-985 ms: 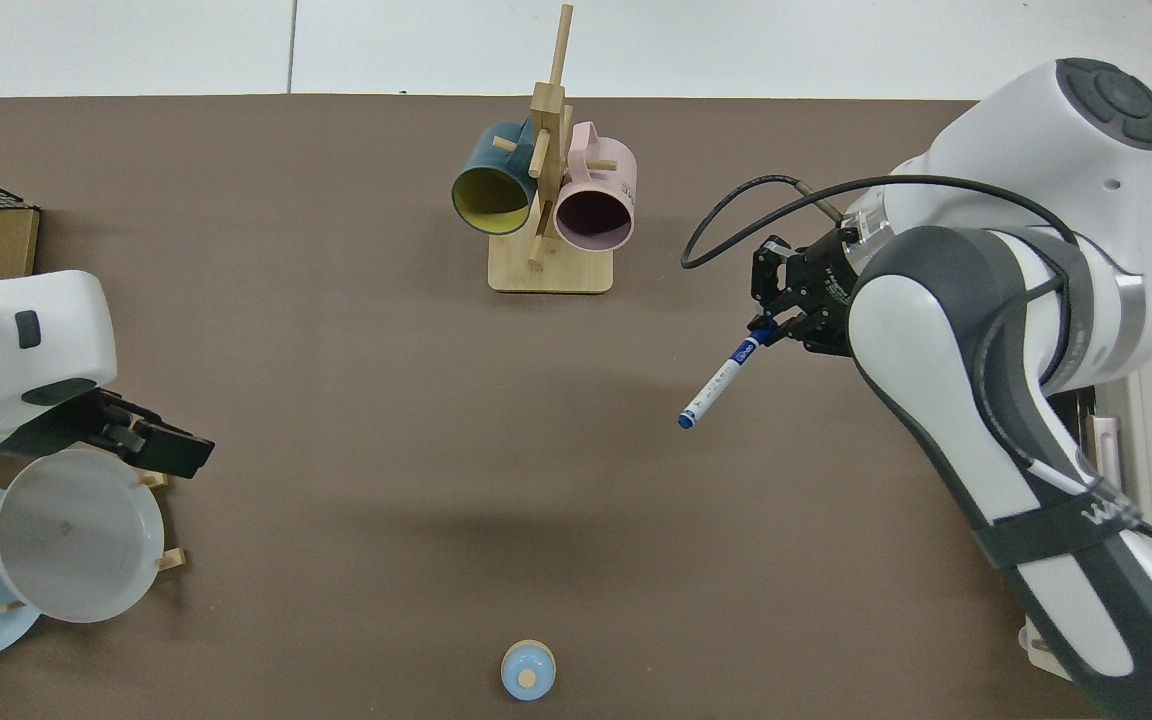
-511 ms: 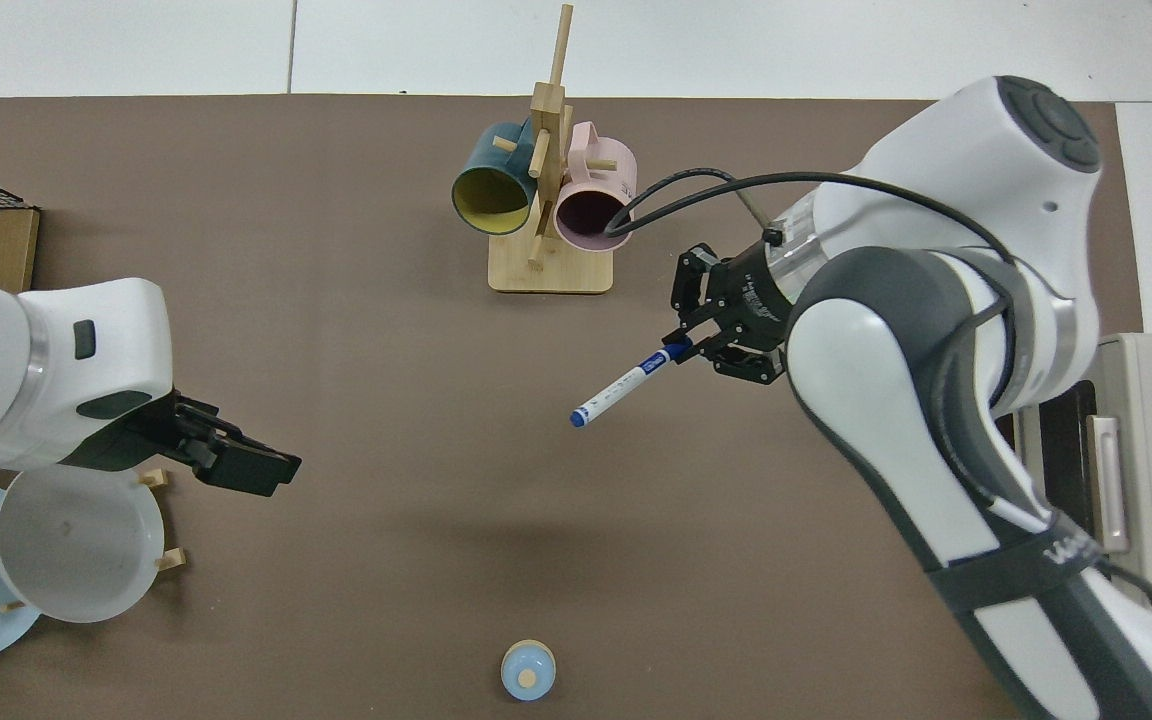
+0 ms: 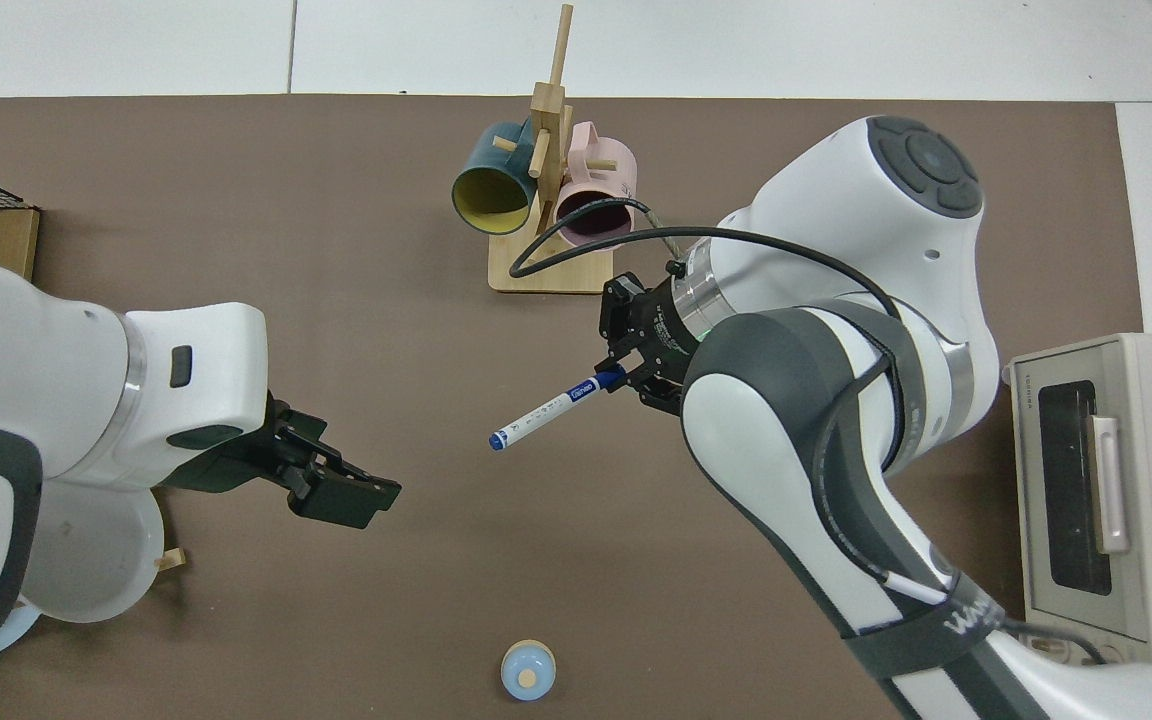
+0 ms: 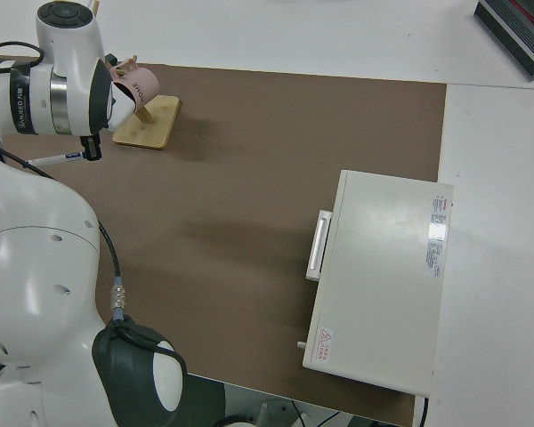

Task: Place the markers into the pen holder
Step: 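Grasp the marker's capped end with the left gripper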

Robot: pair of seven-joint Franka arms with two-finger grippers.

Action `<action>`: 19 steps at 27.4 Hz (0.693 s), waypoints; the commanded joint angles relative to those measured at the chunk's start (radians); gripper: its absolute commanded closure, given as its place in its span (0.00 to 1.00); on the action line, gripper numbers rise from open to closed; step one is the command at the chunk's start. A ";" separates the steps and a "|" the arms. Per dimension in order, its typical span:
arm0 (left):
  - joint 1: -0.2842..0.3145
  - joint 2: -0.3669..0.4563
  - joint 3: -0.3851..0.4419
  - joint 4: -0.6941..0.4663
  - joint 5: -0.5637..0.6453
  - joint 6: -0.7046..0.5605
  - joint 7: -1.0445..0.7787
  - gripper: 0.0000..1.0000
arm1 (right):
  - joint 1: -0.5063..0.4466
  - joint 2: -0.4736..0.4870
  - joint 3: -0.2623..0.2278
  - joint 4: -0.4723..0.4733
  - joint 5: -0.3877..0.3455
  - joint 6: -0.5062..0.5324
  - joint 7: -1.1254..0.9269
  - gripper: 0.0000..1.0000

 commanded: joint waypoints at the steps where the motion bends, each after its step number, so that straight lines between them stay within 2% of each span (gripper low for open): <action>1: -0.024 -0.049 -0.002 -0.067 -0.052 0.070 0.040 0.00 | -0.001 -0.015 0.006 -0.007 0.003 -0.009 0.056 1.00; 4: -0.027 -0.085 -0.004 -0.113 -0.073 0.093 0.082 0.00 | 0.026 -0.024 0.006 -0.007 0.006 -0.012 0.081 1.00; 7: -0.062 -0.128 -0.007 -0.179 -0.080 0.172 0.082 0.00 | 0.058 -0.029 0.006 -0.007 0.004 -0.017 0.117 1.00; 10: -0.082 -0.136 -0.007 -0.193 -0.078 0.186 0.085 0.00 | 0.088 -0.034 0.006 -0.007 -0.002 -0.026 0.148 1.00; 19: -0.081 -0.162 -0.053 -0.225 -0.063 0.194 0.102 0.00 | 0.111 -0.031 0.004 0.045 -0.036 -0.161 0.171 1.00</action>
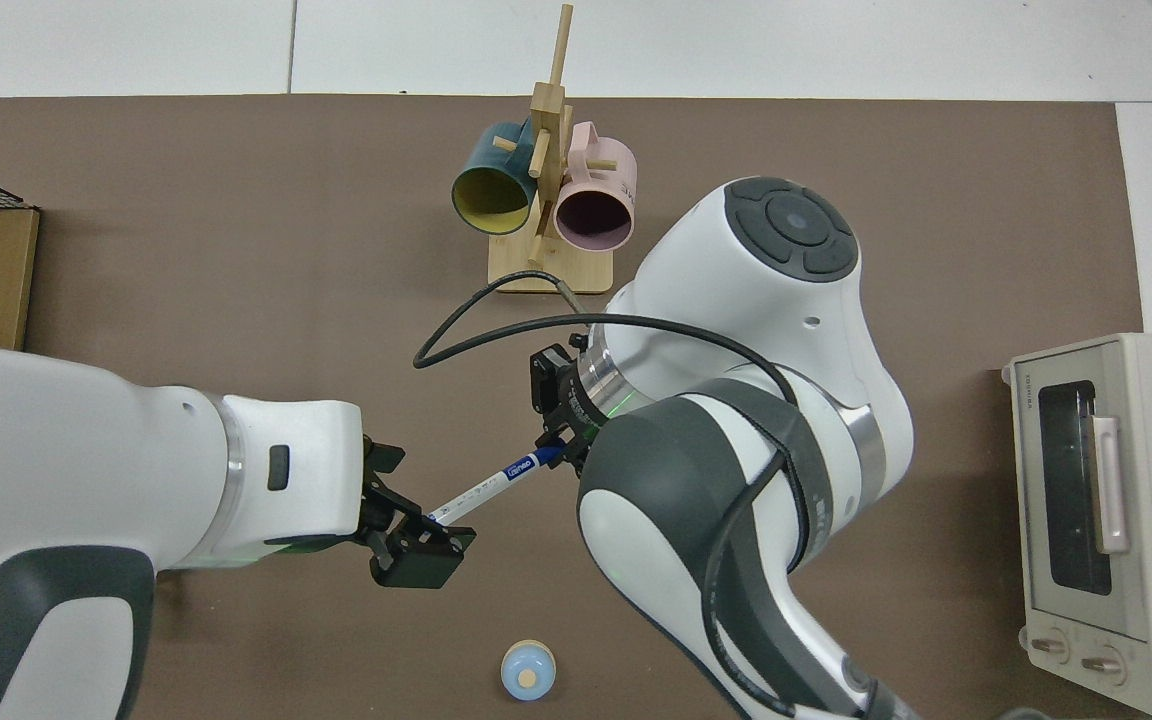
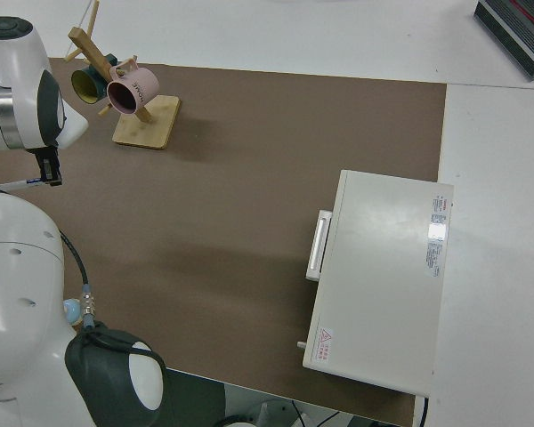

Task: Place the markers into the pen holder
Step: 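Grasp the marker's capped end with the left gripper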

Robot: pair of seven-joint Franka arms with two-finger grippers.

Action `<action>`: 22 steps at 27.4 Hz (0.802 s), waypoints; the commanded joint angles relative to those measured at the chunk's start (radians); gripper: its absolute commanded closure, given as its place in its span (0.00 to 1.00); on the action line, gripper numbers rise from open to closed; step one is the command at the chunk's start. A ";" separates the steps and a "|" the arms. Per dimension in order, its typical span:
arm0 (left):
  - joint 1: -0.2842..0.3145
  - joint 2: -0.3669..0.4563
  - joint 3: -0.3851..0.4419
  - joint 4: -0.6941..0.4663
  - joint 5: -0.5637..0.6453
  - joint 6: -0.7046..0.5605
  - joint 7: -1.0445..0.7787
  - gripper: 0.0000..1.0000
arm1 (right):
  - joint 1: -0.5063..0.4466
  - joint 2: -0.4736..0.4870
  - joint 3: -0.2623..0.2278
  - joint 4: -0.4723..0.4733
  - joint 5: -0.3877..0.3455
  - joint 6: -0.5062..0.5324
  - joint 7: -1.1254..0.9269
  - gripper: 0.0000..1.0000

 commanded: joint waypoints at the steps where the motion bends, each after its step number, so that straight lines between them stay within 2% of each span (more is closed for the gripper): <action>1: -0.012 -0.054 -0.017 -0.074 -0.001 0.042 0.028 0.00 | -0.004 -0.006 -0.003 0.042 -0.031 -0.079 0.033 1.00; 5: -0.013 -0.048 -0.025 -0.077 0.052 0.046 0.030 0.01 | 0.014 -0.005 -0.003 0.060 -0.052 -0.122 0.036 1.00; 10: -0.012 -0.051 -0.025 -0.101 0.053 0.042 0.071 0.01 | 0.021 0.008 -0.003 0.096 -0.049 -0.117 0.080 1.00; 15: -0.012 -0.051 -0.030 -0.107 0.053 0.048 0.070 0.07 | 0.022 0.006 -0.003 0.102 -0.043 -0.117 0.083 1.00; 20: -0.010 -0.049 -0.030 -0.107 0.036 0.049 0.062 0.23 | 0.024 0.006 -0.003 0.102 -0.041 -0.111 0.086 1.00; 21: -0.010 -0.048 -0.030 -0.107 0.032 0.049 0.061 0.29 | 0.024 0.006 -0.003 0.102 -0.041 -0.108 0.089 1.00; 22: -0.009 -0.048 -0.030 -0.107 0.023 0.049 0.058 0.39 | 0.024 0.006 -0.003 0.102 -0.041 -0.108 0.094 1.00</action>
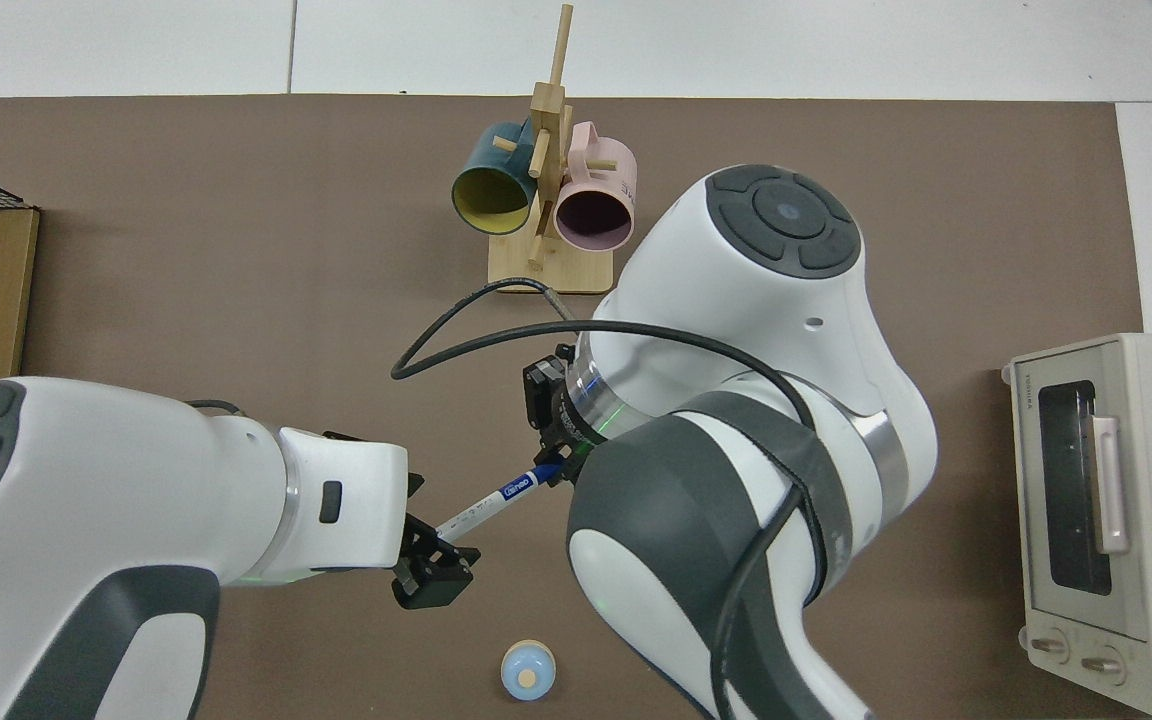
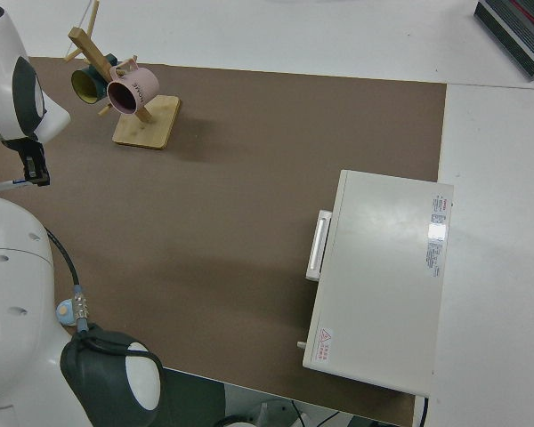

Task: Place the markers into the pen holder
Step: 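Grasp the marker's capped end with the left gripper, then open the right gripper and withdraw while the left gripper holds the marker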

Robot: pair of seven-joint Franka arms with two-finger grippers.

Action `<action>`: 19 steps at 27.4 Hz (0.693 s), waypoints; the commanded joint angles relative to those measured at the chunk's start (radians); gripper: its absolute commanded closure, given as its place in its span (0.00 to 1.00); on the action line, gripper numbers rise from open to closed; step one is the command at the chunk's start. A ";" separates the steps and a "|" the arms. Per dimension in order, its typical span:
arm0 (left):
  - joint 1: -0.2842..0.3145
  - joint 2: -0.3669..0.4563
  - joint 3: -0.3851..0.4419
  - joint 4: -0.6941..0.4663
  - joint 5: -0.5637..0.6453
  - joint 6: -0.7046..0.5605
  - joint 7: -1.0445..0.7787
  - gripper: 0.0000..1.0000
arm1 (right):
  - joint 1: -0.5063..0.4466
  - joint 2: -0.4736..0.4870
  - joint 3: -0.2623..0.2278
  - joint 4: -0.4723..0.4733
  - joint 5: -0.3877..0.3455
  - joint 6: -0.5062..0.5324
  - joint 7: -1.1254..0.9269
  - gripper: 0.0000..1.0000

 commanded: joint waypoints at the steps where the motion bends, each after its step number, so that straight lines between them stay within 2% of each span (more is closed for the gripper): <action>1: -0.004 -0.032 0.005 -0.037 -0.021 0.029 -0.004 0.48 | 0.004 0.010 -0.001 0.023 -0.013 -0.010 0.042 1.00; 4: 0.001 -0.031 0.005 -0.037 -0.026 0.029 -0.013 0.68 | 0.006 0.010 -0.001 0.023 -0.013 -0.009 0.044 1.00; 9: 0.002 -0.029 0.007 -0.036 -0.039 0.029 -0.011 0.79 | 0.006 0.010 -0.001 0.022 -0.013 -0.007 0.049 1.00; 12: 0.004 -0.029 0.007 -0.036 -0.053 0.029 -0.013 0.97 | 0.006 0.010 -0.001 0.022 -0.011 0.005 0.061 1.00; 13: 0.004 -0.029 0.007 -0.036 -0.053 0.031 -0.013 1.00 | 0.007 0.010 -0.001 0.022 -0.011 0.008 0.062 1.00; 17: 0.004 -0.028 0.008 -0.034 -0.053 0.031 -0.011 1.00 | 0.007 0.010 -0.001 0.022 -0.008 0.010 0.061 1.00; 18: 0.004 -0.028 0.010 -0.034 -0.053 0.031 -0.011 1.00 | 0.006 0.010 -0.001 0.020 -0.008 0.010 0.056 0.70; 19: 0.004 -0.028 0.010 -0.034 -0.053 0.031 -0.013 1.00 | 0.006 0.010 -0.001 0.020 -0.011 0.011 0.046 0.01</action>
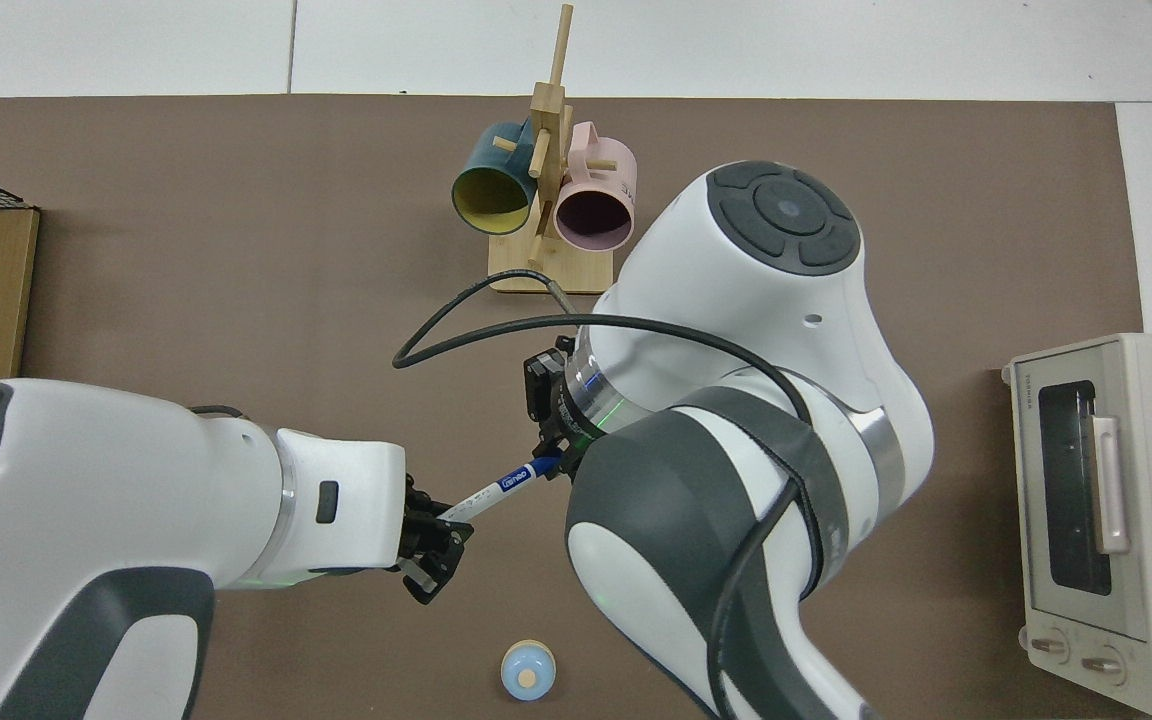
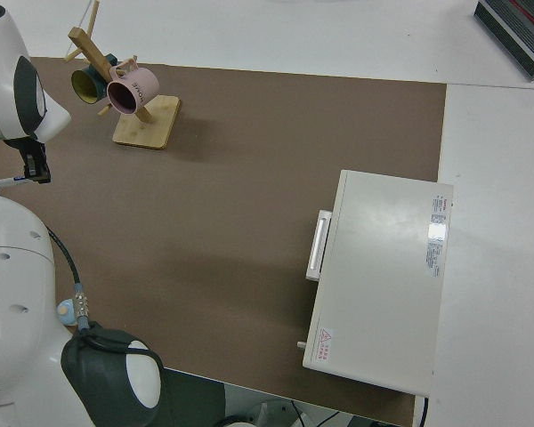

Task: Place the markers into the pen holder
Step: 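Open the right gripper and withdraw while the left gripper holds the marker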

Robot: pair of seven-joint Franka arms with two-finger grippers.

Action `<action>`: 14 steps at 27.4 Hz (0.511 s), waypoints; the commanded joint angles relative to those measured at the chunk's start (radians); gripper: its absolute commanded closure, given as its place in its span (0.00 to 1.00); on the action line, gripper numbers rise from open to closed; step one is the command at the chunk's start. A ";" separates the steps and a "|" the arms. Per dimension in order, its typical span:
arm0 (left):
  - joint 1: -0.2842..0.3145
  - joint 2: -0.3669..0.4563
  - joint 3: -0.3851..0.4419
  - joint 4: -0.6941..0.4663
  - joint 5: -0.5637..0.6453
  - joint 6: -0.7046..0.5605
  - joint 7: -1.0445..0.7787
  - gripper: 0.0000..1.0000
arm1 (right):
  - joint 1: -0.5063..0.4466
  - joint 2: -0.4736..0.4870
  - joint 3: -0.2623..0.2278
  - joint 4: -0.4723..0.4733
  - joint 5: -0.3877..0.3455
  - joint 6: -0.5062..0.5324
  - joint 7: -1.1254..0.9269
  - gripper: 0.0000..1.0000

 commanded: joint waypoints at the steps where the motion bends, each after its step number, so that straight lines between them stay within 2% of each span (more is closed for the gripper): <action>1: 0.002 -0.023 0.007 -0.031 -0.010 0.030 -0.003 1.00 | 0.006 0.002 0.002 0.015 -0.013 0.003 0.006 0.05; 2: 0.002 -0.023 0.009 -0.031 -0.010 0.030 -0.003 1.00 | 0.007 0.001 0.004 0.015 -0.015 0.014 -0.004 0.00; 7: 0.002 -0.023 0.010 -0.031 -0.009 0.028 -0.003 1.00 | -0.004 -0.008 -0.001 0.018 0.000 0.025 -0.011 0.00; 11: 0.002 -0.023 0.010 -0.031 -0.007 0.028 -0.005 1.00 | -0.031 -0.024 -0.011 0.018 0.048 0.066 -0.011 0.00; 14: 0.001 -0.023 0.009 -0.031 0.005 0.024 -0.029 1.00 | -0.045 -0.041 -0.014 0.018 0.034 0.080 -0.044 0.00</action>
